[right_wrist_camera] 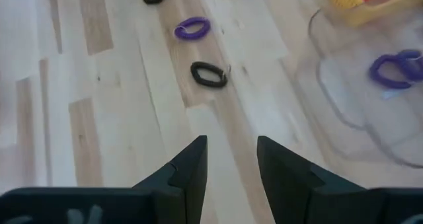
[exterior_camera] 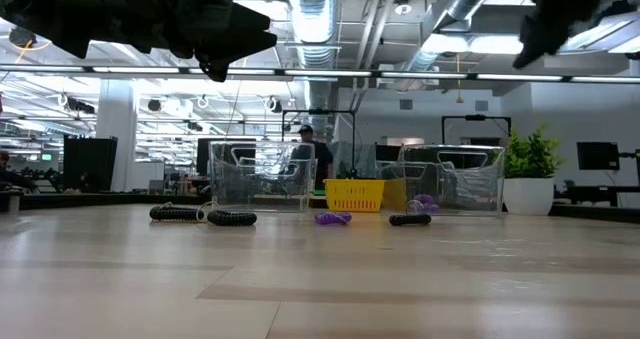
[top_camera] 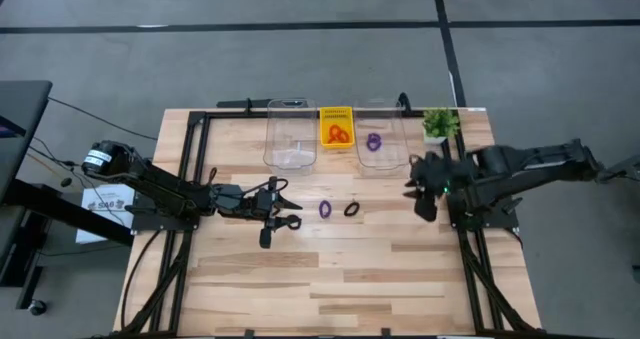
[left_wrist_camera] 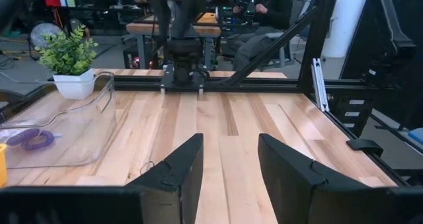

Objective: Sort spring keychains
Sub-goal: Put the purple spring keychain into the right transparent bin

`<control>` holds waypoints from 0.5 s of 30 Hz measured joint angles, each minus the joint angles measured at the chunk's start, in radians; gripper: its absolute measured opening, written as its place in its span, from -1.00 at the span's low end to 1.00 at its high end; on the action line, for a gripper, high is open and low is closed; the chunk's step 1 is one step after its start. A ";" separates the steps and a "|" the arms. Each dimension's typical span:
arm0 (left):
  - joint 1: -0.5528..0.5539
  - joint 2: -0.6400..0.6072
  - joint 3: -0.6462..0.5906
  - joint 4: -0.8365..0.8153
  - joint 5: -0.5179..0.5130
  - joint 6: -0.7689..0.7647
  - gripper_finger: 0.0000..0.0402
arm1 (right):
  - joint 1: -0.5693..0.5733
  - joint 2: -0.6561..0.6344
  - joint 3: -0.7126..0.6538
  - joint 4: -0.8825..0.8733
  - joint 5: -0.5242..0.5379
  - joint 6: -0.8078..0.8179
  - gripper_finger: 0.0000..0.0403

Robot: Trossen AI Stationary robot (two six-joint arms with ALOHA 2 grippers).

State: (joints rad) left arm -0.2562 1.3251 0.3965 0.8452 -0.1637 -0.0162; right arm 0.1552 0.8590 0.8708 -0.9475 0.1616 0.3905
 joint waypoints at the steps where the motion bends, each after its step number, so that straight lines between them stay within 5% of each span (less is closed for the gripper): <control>1: 0.000 0.000 0.000 0.000 0.000 0.000 -0.29 | 0.041 -0.018 -0.046 0.041 0.026 0.026 -0.39; 8: 0.000 0.000 0.000 0.000 0.000 0.001 -0.29 | 0.260 -0.046 -0.344 0.490 0.160 0.054 -0.39; 15: 0.000 0.039 0.001 -0.008 0.005 -0.045 -0.29 | 0.335 0.038 -0.498 0.786 0.245 -0.022 -0.39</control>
State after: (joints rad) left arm -0.2565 1.3641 0.3972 0.8373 -0.1585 -0.0616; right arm 0.4897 0.8973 0.3729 -0.1611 0.4062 0.3682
